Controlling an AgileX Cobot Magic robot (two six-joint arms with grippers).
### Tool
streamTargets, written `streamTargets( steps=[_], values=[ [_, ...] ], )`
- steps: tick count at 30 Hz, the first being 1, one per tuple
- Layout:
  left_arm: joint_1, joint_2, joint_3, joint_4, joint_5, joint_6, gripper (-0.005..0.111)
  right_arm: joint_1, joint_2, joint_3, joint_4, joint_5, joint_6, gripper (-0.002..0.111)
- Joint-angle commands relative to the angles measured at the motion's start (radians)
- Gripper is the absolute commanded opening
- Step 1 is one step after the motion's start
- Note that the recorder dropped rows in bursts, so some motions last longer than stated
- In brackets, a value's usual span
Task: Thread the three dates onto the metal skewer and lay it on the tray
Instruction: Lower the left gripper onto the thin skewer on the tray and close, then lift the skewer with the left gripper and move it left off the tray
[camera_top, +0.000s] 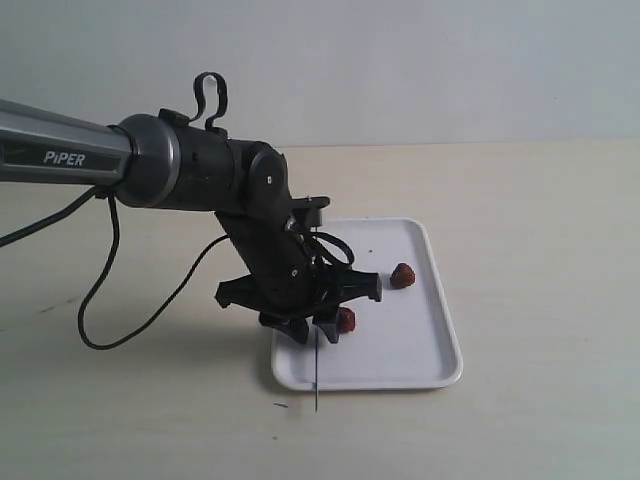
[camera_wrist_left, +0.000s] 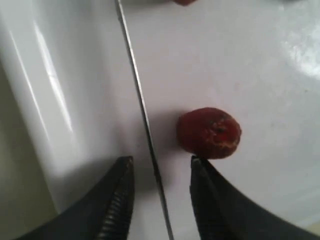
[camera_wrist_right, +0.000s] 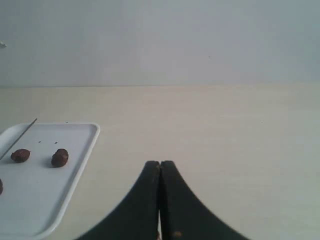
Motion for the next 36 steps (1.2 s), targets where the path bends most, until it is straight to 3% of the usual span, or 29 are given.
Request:
streamTargets(
  steps=[1,13,23,36],
  values=[
    [-0.004,0.017,0.000,-0.004,0.004,-0.005,0.039,-0.006,-0.006,0.004,0.000,-0.001,0.000,0.000],
    [-0.004,0.017,0.000,0.019,0.070,-0.005,0.036,-0.006,-0.006,0.004,0.000,-0.001,0.000,0.000],
    [-0.004,0.017,0.000,0.023,0.075,0.005,0.000,-0.006,-0.006,0.004,0.000,-0.001,0.000,0.000],
    [0.005,-0.014,-0.013,0.000,-0.013,0.001,0.000,-0.006,-0.006,0.004,0.000,-0.001,0.000,0.000]
  ],
)
